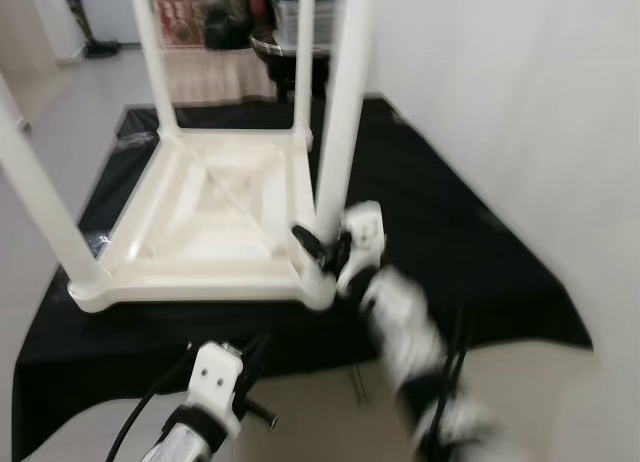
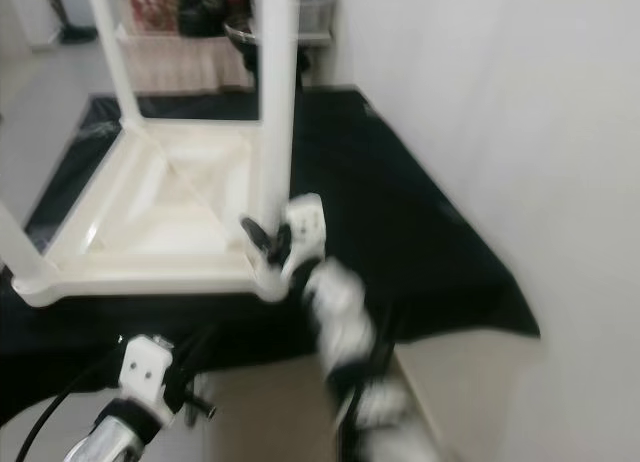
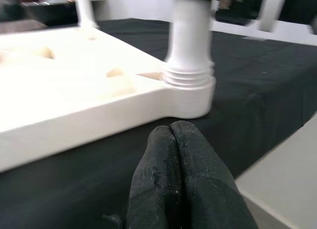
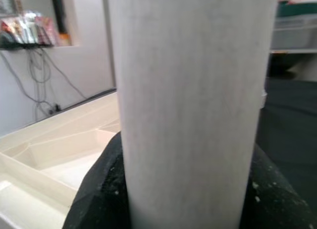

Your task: Building children table

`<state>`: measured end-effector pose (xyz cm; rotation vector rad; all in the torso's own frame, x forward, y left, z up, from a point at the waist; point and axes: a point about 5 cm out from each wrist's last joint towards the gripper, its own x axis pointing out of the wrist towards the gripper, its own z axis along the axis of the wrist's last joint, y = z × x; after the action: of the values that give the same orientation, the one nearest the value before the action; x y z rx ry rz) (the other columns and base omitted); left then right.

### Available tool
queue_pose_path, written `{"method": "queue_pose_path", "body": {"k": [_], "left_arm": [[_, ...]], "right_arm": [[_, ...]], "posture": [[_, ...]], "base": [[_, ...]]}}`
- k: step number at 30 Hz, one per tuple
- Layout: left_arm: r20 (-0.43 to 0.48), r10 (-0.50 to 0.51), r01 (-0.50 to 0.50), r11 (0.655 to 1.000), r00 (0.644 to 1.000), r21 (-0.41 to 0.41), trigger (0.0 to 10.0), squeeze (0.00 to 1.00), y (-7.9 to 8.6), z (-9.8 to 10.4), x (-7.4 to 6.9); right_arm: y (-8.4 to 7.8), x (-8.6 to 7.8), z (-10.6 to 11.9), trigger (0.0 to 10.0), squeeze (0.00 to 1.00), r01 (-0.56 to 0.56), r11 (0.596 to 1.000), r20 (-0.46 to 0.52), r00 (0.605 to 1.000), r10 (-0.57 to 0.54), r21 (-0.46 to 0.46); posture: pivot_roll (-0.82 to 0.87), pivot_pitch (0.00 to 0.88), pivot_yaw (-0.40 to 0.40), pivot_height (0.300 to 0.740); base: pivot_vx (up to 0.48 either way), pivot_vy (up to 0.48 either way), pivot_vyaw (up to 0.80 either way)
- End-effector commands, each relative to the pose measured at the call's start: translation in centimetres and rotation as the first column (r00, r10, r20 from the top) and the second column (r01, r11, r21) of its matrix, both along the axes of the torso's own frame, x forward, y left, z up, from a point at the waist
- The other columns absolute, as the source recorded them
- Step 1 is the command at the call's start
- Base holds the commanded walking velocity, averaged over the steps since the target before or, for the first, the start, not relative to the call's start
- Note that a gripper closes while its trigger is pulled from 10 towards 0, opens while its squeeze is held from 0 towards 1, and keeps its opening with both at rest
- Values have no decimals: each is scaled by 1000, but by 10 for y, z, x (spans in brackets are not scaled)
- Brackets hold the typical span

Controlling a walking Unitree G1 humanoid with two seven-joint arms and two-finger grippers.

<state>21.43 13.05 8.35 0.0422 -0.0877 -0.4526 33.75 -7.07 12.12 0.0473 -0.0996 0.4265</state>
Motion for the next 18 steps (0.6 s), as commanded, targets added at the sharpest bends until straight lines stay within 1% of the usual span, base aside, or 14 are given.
{"method": "queue_pose_path", "body": {"k": [1, 3, 5, 6, 7, 8, 11, 12, 13, 14, 15, 16, 17, 18], "left_arm": [[-31, 1, -1, 1000, 1000, 8, 10000, 0, 4, -6, 3], [-32, 0, 1, 1000, 999, 10, 10000, 0, 4, -6, 6], [-34, 0, 0, 1000, 999, 10, 10000, 0, 3, -7, 8], [-35, 1, -1, 1000, 999, 7, 10000, 0, 2, -8, 10], [-35, 1, -1, 1000, 999, 7, 10000, 0, 2, -8, 10], [-35, 6, -6, 1000, 999, 4, 10000, 0, 1, -8, 11], [-35, 6, -6, 1000, 999, 4, 10000, 0, 1, -8, 11], [-33, 14, -14, 1000, 999, 1, 10000, 0, 0, -9, 12], [-33, 19, -19, 1000, 999, -3, 10000, 0, -1, -9, 14], [-33, 19, -19, 1000, 999, -3, 10000, 0, -1, -9, 14], [-33, 21, -21, 1000, 999, -6, 10000, 0, -2, -9, 15], [-33, 21, -21, 1000, 999, -6, 10000, 0, -2, -9, 15], [-34, 20, -21, 1000, 999, -8, 10000, 0, -3, -9, 16], [-34, 20, -21, 1000, 999, -8, 10000, 0, -3, -9, 16]], "right_arm": [[11, -36, -65, 0, 0, 11, 998, -248, 968, -26, -62], [17, -35, -65, 0, 0, -36, 995, -225, 974, 15, -90], [15, -30, -62, 0, 0, -55, 990, -201, 979, 27, -131], [9, -21, -58, 0, 0, -48, 985, -188, 982, 16, -166], [9, -21, -58, 0, 0, -48, 985, -188, 982, 16, -166], [2, -14, -55, 0, 0, -33, 983, -189, 982, -1, -178], [2, -14, -55, 0, 0, -33, 983, -189, 982, -1, -178], [-5, -5, -48, 10000, 0, -16, 980, -176, 984, -19, -200], [-9, 4, -35, 10000, 1000, -14, 978, -139, 990, -16, -208], [-9, 4, -35, 10000, 1000, -14, 978, -139, 990, -16, -208], [-7, 14, -19, 10000, 1000, -67, 980, -106, 993, 48, -185], [-7, 14, -19, 10000, 1000, -67, 980, -106, 993, 48, -185], [-3, 21, -2, 10000, 1000, -148, 975, -82, 987, 136, -165], [-3, 21, -2, 10000, 1000, -148, 975, -82, 987, 136, -165]], "posture": [[78, 46, -24, 740], [78, 43, -24, 740], [75, 37, -30, 740], [81, 32, -42, 740], [81, 32, -42, 740], [76, 29, -43, 740], [76, 29, -43, 740], [72, 24, -45, 740], [68, 21, -48, 740], [68, 21, -48, 740], [66, 22, -47, 740], [66, 22, -47, 740], [68, 20, -47, 740], [68, 20, -47, 740]], "base": [[0, 0, 0], [0, 0, 0], [0, 0, 0], [0, 0, 0], [0, 0, 0], [0, 0, 0], [0, 0, 0], [0, 0, 0], [0, 0, 0], [0, 0, 0], [0, 0, 0], [0, 0, 0], [0, 0, 0], [0, 0, 0]]}}
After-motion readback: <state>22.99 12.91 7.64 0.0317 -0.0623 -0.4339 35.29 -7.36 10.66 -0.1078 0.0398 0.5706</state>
